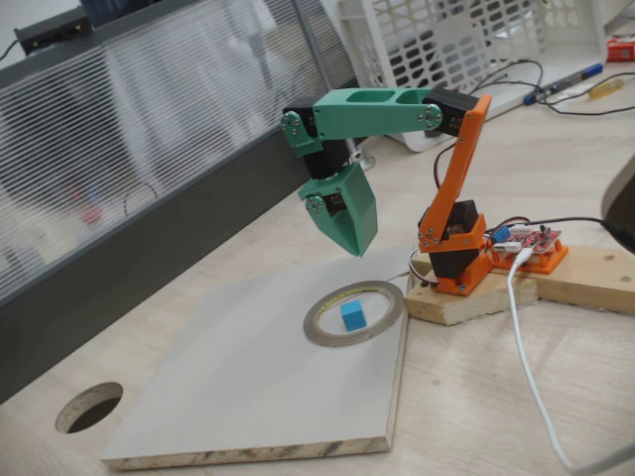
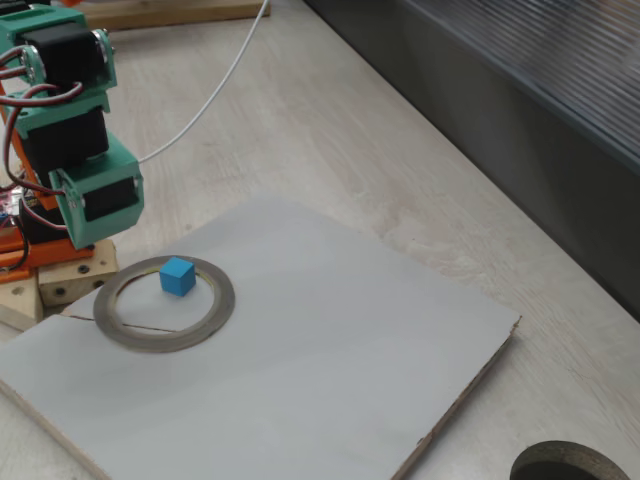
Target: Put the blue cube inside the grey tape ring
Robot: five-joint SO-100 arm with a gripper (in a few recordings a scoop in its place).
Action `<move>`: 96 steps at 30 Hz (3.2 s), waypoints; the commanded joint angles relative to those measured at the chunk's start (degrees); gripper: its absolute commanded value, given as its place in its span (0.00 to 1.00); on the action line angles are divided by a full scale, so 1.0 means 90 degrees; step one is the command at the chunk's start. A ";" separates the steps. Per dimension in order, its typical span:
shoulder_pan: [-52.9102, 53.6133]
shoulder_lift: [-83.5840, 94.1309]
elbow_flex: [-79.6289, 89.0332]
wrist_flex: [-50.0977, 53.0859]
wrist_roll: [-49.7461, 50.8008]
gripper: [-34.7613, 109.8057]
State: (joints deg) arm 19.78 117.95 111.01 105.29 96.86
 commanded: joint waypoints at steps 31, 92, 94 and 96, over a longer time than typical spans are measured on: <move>0.0811 0.0078 -0.0107 0.0088 0.0049 0.24; -0.0059 0.0107 -0.0049 0.0088 0.0098 0.24; -0.0059 0.0098 -0.0039 0.0088 0.0098 0.24; -0.0068 0.0098 -0.0039 0.0088 0.0098 0.24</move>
State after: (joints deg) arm 19.60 117.69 111.01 105.29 96.86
